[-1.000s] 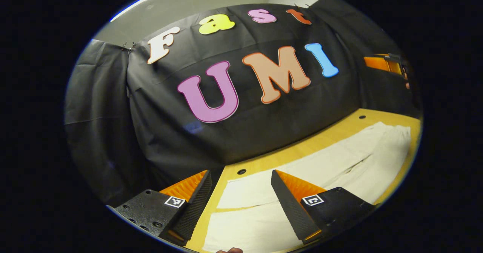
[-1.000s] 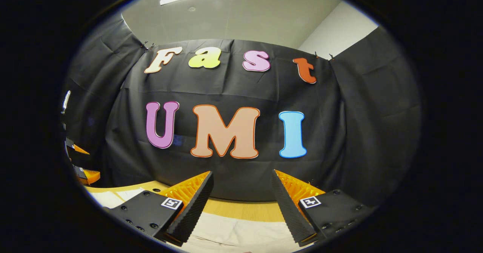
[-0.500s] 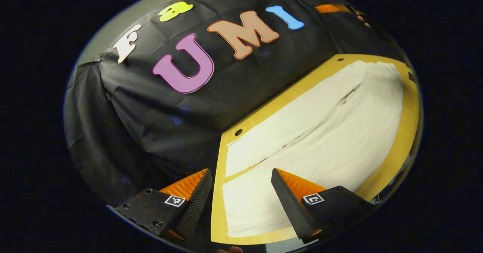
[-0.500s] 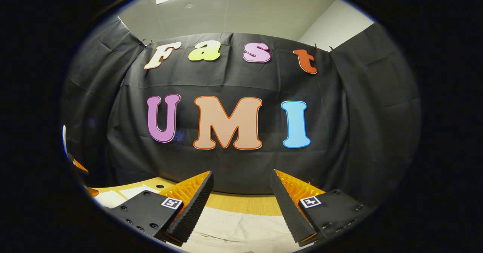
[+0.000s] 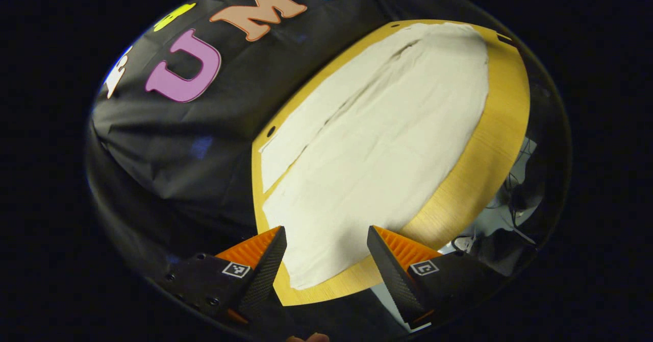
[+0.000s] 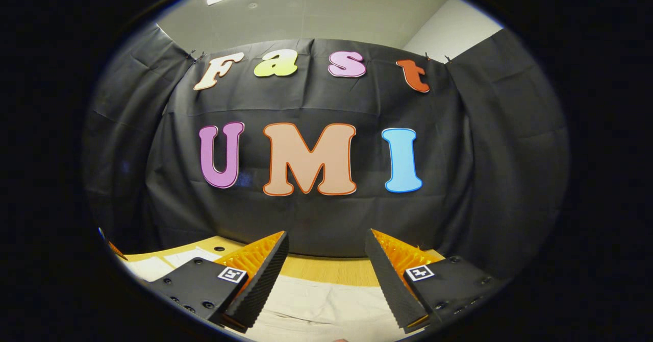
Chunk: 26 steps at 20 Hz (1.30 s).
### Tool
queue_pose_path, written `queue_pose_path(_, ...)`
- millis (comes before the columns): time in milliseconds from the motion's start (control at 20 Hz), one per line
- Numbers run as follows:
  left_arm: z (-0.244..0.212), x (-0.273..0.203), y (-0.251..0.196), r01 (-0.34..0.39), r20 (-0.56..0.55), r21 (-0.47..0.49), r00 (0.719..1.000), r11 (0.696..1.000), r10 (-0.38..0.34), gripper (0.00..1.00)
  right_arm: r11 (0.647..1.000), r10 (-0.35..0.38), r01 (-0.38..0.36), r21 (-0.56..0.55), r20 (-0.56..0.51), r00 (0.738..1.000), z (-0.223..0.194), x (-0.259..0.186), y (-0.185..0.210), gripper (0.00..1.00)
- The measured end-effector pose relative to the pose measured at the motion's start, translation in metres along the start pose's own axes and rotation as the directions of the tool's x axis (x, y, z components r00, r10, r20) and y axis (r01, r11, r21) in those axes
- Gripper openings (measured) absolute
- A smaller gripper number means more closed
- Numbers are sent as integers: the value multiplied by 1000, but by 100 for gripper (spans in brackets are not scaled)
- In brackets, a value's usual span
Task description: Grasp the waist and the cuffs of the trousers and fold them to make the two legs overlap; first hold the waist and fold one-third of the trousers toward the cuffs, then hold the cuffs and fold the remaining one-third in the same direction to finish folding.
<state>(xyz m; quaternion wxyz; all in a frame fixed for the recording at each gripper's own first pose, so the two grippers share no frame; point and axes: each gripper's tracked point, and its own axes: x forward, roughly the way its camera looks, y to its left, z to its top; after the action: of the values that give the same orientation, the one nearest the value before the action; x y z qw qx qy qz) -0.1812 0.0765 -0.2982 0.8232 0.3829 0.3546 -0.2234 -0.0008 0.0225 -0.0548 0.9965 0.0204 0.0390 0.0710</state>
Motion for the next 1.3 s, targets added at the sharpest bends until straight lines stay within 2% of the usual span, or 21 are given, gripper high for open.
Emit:
queue_pose_path(250,-25,6,-7,22,-74,109,997,994,-14,97,1000,6,-6,-25,-5,1000,-1,0,1,97)
queue_pose_path(400,-30,7,-11,45,-82,279,996,959,-22,97,999,0,-1,-41,-17,1000,-4,0,1,97)
queue_pose_path(500,-26,9,-13,67,-74,350,996,934,-44,97,999,-6,5,-51,-16,1000,-3,-2,0,97)
queue_pose_path(650,-28,13,-17,103,-84,354,993,929,-79,91,998,-17,16,-58,-19,1000,-6,-5,-5,97)
queue_pose_path(900,-23,28,-11,124,-74,403,992,907,-102,91,998,-32,30,-61,-30,999,-10,-12,-16,97)
queue_pose_path(1200,-11,47,0,115,-54,448,993,886,-102,91,996,-64,61,-67,-42,997,-16,-12,-24,97)
queue_pose_path(1300,-8,58,3,101,-46,462,995,881,-90,79,995,-66,62,-74,-54,996,-20,-11,-24,97)
